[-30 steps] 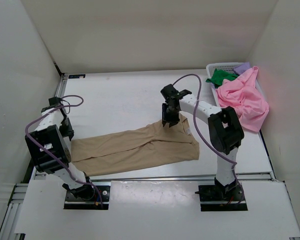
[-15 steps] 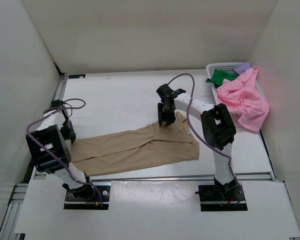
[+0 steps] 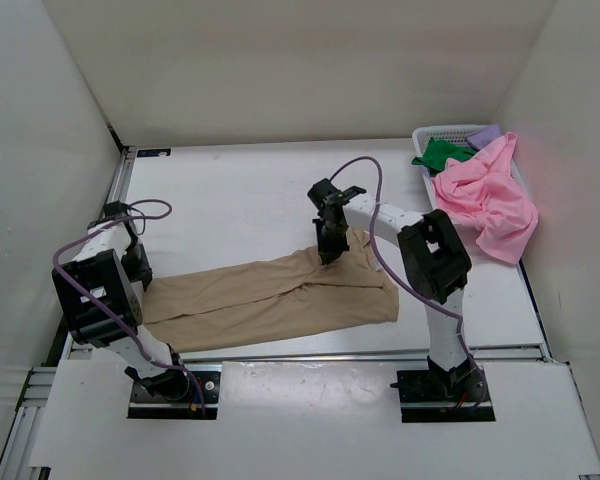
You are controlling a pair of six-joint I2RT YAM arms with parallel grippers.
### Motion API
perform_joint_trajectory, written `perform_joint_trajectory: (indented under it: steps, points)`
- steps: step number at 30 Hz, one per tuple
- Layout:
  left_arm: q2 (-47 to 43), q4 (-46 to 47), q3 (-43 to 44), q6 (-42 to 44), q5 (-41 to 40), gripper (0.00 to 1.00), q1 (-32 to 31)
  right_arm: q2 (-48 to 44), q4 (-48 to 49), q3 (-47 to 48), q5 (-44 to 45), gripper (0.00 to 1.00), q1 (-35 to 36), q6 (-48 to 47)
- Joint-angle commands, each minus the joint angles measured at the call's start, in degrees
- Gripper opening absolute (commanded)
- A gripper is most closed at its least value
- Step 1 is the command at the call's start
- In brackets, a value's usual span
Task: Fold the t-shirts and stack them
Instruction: Fold the other side of the tshirt into a rectangle
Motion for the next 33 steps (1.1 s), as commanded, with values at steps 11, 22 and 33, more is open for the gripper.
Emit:
perform_joint_trajectory:
  steps: [11,22,33]
  points:
    - [-3.83,0.72,-0.78,-0.03,-1.03,0.45,-0.08,-14.58,-2.63,-10.7,0.86,0.0,5.98,2.43]
    - [-2.77,1.25,-0.25,-0.03,-2.61,0.45,-0.08,-15.73,-4.39,-15.8,-3.0,0.16,11.34,1.29]
    - [-2.24,1.25,-0.25,-0.03,-3.13,0.45,0.45,-22.84,-6.33,-20.45,-12.05,0.28,13.9,-1.17]
